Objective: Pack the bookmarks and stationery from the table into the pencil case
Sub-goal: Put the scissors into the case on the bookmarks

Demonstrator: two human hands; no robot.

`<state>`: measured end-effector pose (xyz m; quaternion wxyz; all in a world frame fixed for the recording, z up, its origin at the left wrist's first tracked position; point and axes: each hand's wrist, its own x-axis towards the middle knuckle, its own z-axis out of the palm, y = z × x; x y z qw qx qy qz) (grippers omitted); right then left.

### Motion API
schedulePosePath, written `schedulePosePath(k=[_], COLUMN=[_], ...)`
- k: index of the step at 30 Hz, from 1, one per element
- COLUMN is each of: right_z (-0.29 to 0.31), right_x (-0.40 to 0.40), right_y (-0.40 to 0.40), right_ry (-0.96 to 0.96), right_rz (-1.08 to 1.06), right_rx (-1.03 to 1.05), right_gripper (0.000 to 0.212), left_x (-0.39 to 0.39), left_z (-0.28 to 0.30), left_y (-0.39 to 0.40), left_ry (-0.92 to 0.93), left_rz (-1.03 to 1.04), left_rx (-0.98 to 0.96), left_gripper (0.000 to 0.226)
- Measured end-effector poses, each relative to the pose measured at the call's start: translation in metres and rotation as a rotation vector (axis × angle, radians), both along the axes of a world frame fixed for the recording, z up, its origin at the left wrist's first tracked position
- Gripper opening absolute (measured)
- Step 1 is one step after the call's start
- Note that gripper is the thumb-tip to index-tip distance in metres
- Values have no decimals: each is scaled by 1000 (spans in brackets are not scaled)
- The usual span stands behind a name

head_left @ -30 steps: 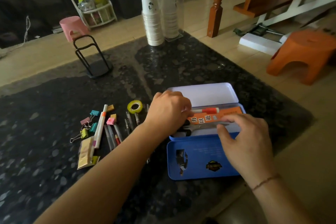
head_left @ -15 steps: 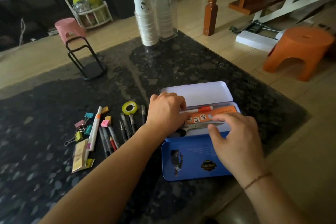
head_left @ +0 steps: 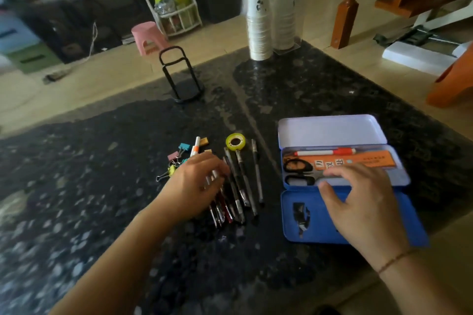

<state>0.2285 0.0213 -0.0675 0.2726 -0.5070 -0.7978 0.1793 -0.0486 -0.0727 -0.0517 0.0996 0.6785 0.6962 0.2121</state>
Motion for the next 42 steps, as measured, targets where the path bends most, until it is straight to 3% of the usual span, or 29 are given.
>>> schedulePosePath(k=[5,18,20,23,26,36,38,40,42], right_z=[0,-7,-7,-7,-6,-4,-5,-4,-4], right_x=[-28,-59,-60,-58,-56,-57,-56,-56,-57], right_y=[-18,-36,-36,-34,-34,-34,-34,-34,-34], right_ry=[-15,-78,-82,-72,-74,-76,-71,-66,-66], right_rz=[75,185,189,179,177,174,174,175,177], right_rx=[-26,-35,-43,-45,-48,-60,-54,-56,-59], right_gripper=[21,26,26,26,26,28,27,27,27], left_x=[-13,-22,-22,-35,-64,-77,-74,-65,-55], left_z=[-5,-14,-16,-19,-23,-20,-18,-17,-19], left_y=[-25,-34,-32,-25,-23,-23,-21,-16,-9], left_ry=[181,193,142,13,30,23,44,125,275], left_rz=[-151,-157,-95,266,579,482,480,496,520], left_rx=[-165,-64,4,176,79,-180,-159,-95,-152], left_gripper=[25,19,16,11,23,16,12,7,25])
